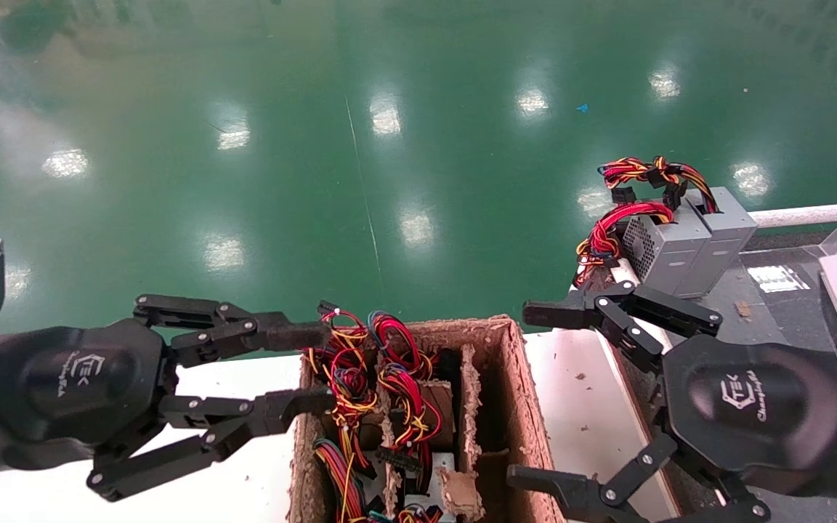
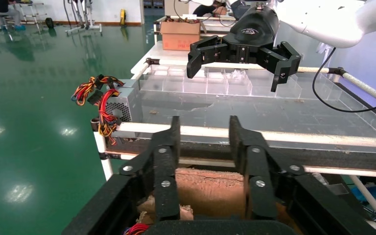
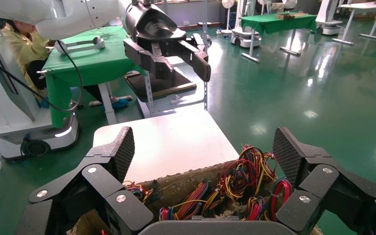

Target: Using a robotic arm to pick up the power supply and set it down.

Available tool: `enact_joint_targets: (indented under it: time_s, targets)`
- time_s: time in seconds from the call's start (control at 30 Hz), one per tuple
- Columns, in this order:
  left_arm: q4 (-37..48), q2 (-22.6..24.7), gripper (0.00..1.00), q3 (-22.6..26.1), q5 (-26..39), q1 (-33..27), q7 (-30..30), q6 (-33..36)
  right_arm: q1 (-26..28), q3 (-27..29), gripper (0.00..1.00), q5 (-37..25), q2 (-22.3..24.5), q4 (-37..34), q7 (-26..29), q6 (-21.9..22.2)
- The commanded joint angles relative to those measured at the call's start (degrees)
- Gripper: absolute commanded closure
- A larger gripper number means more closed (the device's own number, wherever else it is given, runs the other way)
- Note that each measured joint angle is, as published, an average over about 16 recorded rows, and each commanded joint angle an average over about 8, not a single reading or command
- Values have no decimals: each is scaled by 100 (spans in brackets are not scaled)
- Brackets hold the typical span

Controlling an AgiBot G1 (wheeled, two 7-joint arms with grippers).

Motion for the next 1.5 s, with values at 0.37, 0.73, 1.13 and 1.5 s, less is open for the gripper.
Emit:
enact_joint_targets:
  time_s: [0.37, 0.73, 1.13, 1.5]
  targets:
    - [0, 0, 100, 0, 0, 0, 0, 0, 0, 0, 0, 0, 0, 0, 0, 0]
    - [0, 0, 1, 0, 0, 0, 0, 0, -1, 0, 0, 2, 0, 1, -1, -3]
    - [1, 0, 0, 0, 0, 0, 0, 0, -4, -283, 0, -490, 47, 183, 107, -86]
    - [1, 0, 0, 1, 0, -1, 1, 0, 42, -1005, 0, -1463, -125, 304, 88, -331]
